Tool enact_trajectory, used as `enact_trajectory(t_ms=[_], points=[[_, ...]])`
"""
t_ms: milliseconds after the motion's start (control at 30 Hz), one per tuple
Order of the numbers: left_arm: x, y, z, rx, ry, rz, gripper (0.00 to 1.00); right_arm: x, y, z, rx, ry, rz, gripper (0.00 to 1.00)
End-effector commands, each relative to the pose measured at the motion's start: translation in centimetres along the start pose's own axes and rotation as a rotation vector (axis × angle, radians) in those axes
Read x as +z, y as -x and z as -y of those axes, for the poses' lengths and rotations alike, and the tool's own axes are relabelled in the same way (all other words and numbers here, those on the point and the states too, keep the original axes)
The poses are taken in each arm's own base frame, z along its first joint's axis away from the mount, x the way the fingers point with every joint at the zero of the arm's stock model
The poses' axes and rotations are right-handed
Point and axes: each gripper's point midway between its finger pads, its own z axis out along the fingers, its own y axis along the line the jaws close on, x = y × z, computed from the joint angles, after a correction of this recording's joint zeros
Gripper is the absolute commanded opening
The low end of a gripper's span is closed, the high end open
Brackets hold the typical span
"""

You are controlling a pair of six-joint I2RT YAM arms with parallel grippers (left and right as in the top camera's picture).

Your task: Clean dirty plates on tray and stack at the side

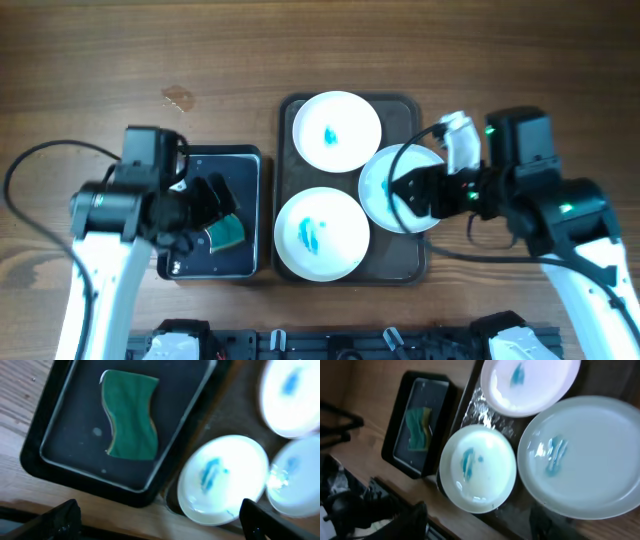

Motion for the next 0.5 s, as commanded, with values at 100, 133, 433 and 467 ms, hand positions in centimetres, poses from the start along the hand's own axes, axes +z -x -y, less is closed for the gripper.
enact_trajectory(t_ms=[100,133,433,467], points=[[8.5,0.1,-2.1,-0.059,0.157,-0.12,0.67,3.9,-3.7,0.7,0.119,-0.099,-0.093,0.6],[10.6,-0.4,-2.7,-0.075,0.186,-0.16,0.57,4.2,-4.0,0.6,0.128,-0.095,-0.096,0.6],[16.5,-2.1,-4.1,-0.089,0.27,-0.32,0.04,4.4,-3.1,0.4,0.147,-0.088,-0.062,0.68],[16.4,-1.9,-4.0,-0.09,0.267,-0.315,0.04,4.4,-3.0,0.4,0.147,-0.085,-0.056,0.68]])
